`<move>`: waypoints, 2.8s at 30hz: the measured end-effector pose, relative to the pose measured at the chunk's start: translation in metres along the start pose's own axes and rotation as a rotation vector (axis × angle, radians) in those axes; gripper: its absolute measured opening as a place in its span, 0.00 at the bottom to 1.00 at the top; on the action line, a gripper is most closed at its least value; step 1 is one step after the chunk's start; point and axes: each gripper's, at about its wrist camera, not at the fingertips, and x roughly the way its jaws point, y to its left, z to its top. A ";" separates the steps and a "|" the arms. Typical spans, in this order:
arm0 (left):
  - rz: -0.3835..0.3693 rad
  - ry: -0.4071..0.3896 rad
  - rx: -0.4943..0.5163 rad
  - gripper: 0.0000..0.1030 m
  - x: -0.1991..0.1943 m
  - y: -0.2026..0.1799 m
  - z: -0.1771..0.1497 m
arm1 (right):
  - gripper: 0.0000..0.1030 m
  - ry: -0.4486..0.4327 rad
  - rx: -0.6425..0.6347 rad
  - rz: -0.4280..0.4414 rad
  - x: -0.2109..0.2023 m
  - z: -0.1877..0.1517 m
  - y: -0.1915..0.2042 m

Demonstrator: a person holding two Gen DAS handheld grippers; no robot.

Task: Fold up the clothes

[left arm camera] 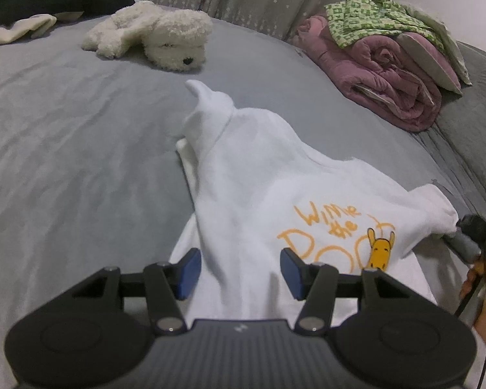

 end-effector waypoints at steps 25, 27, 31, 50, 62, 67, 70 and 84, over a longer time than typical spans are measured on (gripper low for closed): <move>0.050 -0.048 -0.115 0.52 -0.005 0.035 0.017 | 0.39 0.175 0.238 0.254 -0.032 0.013 -0.044; 0.050 -0.052 -0.133 0.52 -0.005 0.039 0.018 | 0.39 0.199 0.262 0.292 -0.043 0.015 -0.044; 0.048 -0.058 -0.171 0.52 -0.005 0.047 0.019 | 0.39 0.244 0.277 0.377 -0.067 0.016 -0.038; -0.050 -0.095 -0.356 0.26 0.018 0.076 0.015 | 0.39 0.437 0.193 0.625 -0.110 -0.025 -0.025; -0.156 -0.101 -0.566 0.24 0.056 0.079 0.030 | 0.39 0.447 0.271 0.692 -0.114 -0.014 -0.045; -0.115 -0.100 -0.575 0.06 0.062 0.068 0.037 | 0.39 0.468 0.275 0.698 -0.114 -0.014 -0.041; -0.093 -0.131 -0.548 0.05 0.053 0.058 0.042 | 0.39 0.473 0.295 0.701 -0.112 -0.013 -0.045; -0.226 -0.183 -0.262 0.05 -0.002 -0.042 0.050 | 0.39 0.519 0.426 0.713 -0.099 -0.009 -0.064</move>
